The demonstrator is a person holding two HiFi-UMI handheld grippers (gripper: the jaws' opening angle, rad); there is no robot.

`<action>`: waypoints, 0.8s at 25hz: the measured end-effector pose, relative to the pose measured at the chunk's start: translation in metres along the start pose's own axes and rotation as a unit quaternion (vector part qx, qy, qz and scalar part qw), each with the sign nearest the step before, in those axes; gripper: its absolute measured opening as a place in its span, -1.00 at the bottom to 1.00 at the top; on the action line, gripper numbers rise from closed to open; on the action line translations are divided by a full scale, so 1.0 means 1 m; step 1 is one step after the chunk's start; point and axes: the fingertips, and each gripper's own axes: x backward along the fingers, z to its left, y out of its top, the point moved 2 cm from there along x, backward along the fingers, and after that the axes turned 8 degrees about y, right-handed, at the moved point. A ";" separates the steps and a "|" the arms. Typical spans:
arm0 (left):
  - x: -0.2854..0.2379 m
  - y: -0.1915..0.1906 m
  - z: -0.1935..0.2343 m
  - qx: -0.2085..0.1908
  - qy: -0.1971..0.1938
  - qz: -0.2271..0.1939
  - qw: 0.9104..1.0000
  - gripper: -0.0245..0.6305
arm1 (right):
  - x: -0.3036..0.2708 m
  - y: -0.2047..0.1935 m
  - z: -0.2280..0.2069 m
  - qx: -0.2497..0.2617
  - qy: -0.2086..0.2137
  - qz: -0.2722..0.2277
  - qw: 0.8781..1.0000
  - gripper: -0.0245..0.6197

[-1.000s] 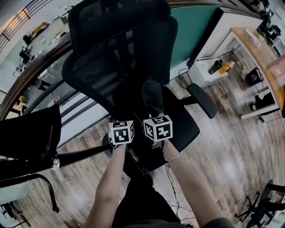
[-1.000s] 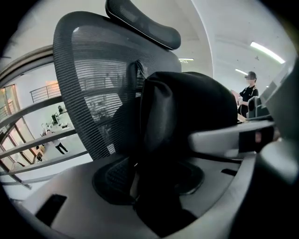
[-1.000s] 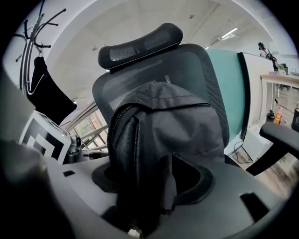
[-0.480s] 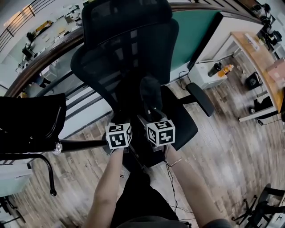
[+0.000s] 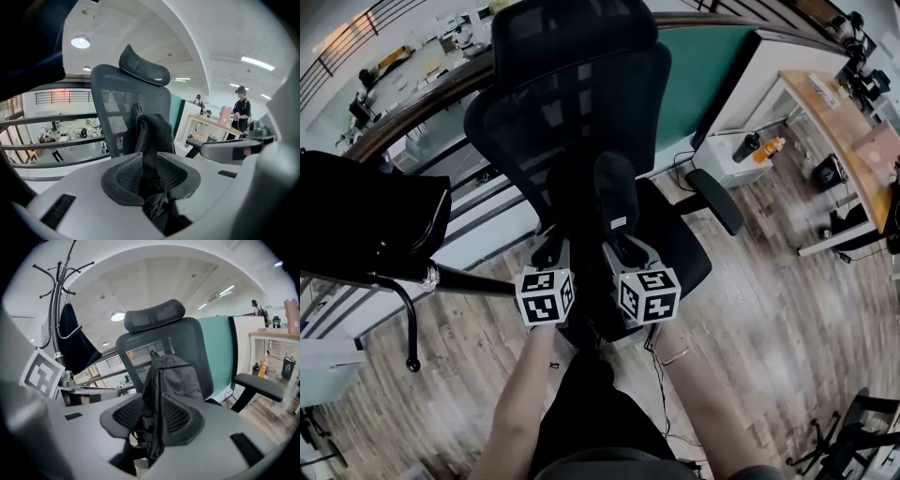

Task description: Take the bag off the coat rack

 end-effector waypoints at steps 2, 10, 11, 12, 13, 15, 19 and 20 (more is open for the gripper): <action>0.015 0.000 -0.002 -0.002 -0.002 -0.010 1.000 -0.65 | 0.013 0.004 0.007 0.003 -0.002 -0.012 1.000 -0.52; 0.069 -0.005 -0.002 0.006 -0.010 -0.037 0.999 -0.78 | 0.057 0.009 0.043 0.001 0.001 -0.049 0.999 -0.64; 0.076 -0.005 -0.002 0.005 -0.009 -0.041 0.999 -0.79 | 0.062 0.010 0.047 0.002 0.001 -0.052 0.999 -0.68; 0.082 -0.004 -0.002 0.005 -0.009 -0.045 0.999 -0.80 | 0.066 0.009 0.050 0.004 -0.001 -0.053 0.999 -0.72; 0.088 -0.004 -0.001 0.007 -0.009 -0.049 0.999 -0.80 | 0.071 0.009 0.053 0.005 -0.002 -0.054 0.999 -0.77; 0.100 -0.004 0.001 0.010 -0.008 -0.055 0.998 -0.81 | 0.079 0.007 0.058 0.008 -0.006 -0.056 0.998 -0.81; 0.121 -0.008 0.007 0.015 -0.008 -0.056 0.998 -0.82 | 0.095 0.004 0.068 0.012 -0.012 -0.062 0.998 -0.90; 0.126 -0.009 0.007 0.016 -0.008 -0.056 0.998 -0.82 | 0.099 0.004 0.070 0.012 -0.013 -0.065 0.998 -0.90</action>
